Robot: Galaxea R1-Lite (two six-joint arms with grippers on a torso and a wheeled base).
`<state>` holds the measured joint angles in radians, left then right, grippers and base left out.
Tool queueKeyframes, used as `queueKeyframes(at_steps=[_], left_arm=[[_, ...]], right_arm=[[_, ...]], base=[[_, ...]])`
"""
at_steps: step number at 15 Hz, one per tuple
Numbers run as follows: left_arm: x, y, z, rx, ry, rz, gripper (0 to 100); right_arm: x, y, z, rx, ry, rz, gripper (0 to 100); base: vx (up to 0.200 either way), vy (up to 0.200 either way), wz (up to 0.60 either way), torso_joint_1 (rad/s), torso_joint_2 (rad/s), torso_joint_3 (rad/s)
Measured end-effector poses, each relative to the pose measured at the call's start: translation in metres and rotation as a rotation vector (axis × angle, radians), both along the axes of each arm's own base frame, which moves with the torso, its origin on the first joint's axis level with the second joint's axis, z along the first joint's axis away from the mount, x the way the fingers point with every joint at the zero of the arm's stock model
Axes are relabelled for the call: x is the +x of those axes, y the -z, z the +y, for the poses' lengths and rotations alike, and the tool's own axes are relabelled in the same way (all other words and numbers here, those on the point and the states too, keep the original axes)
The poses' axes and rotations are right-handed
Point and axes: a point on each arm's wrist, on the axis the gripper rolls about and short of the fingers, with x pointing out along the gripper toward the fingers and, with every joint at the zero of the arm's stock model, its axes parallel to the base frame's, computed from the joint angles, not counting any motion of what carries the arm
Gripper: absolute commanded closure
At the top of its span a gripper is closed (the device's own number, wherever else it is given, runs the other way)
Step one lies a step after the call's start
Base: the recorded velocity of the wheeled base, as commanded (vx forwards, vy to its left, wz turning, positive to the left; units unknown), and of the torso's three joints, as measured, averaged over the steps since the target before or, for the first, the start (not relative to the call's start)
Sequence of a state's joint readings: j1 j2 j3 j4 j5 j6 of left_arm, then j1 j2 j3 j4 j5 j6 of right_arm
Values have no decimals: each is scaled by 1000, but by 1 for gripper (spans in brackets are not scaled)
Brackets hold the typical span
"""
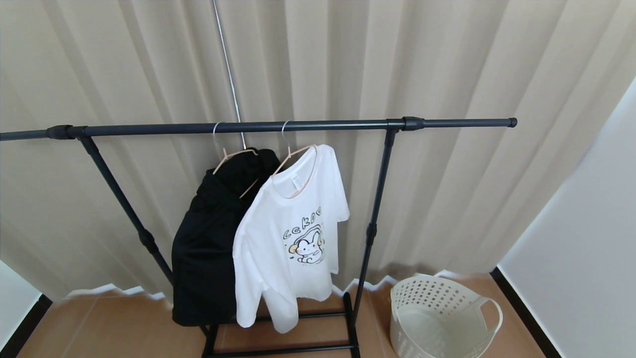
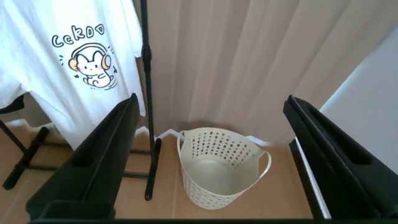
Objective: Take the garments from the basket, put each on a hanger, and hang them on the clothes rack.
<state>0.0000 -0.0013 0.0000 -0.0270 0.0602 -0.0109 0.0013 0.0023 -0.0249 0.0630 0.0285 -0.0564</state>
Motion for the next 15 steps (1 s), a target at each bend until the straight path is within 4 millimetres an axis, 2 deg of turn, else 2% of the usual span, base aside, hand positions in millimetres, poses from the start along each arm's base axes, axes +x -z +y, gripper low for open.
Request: queueKeyframes(at_steps=[15], left_arm=[[0,0,0,-1,0,0,0]], right_arm=[[0,0,-1,46,28,2,0]], base=[[0,0,0,0,0,0]])
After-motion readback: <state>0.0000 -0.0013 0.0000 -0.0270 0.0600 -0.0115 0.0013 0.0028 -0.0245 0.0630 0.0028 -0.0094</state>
